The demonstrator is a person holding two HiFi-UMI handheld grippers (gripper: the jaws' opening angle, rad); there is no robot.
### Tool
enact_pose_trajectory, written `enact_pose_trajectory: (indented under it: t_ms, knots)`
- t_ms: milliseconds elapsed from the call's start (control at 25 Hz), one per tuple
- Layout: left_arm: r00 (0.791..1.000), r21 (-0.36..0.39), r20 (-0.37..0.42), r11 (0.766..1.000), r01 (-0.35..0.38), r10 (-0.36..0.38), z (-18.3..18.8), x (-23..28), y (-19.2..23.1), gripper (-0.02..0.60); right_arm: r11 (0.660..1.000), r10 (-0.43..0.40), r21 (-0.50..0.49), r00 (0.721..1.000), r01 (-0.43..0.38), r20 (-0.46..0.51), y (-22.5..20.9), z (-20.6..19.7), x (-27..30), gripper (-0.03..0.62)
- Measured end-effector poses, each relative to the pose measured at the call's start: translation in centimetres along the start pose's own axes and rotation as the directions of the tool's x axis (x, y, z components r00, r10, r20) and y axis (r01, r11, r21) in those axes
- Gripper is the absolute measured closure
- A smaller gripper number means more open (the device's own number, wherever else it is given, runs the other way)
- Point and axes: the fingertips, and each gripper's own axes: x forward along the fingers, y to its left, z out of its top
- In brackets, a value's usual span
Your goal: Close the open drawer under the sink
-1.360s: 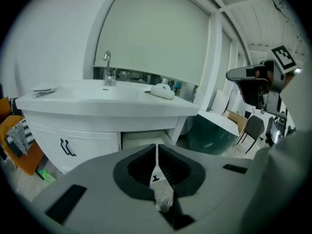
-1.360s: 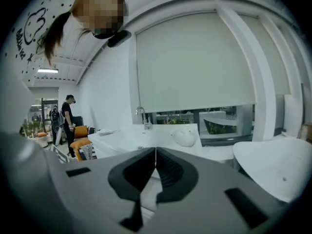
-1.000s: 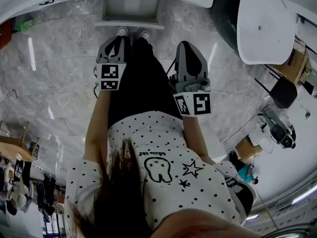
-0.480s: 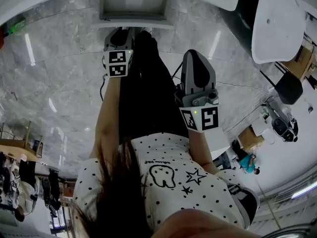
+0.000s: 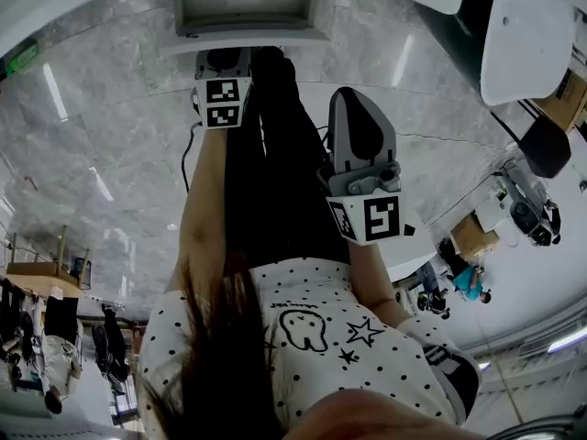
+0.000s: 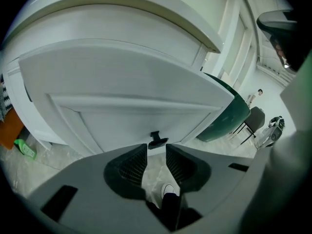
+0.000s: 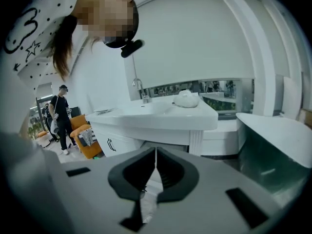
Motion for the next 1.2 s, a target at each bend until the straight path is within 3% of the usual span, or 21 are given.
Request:
enact_pose_trajectory:
  t_ms: [520,1200]
  knots:
    - [1.0,0.02,-0.017,1.0,0.021,-0.02,-0.7,2.9,0.2,0.466,0.999,-0.022,0.041,1.0,0.023,-0.022,0.6,-1.4,1.1,0.579]
    - [1.0,0.048,-0.024,0.999,0.009,-0.008,-0.6,2.6,0.2,0.466,0.998,-0.023,0.064,0.999,0.025,-0.03,0.7,-1.8,1.1,0.579]
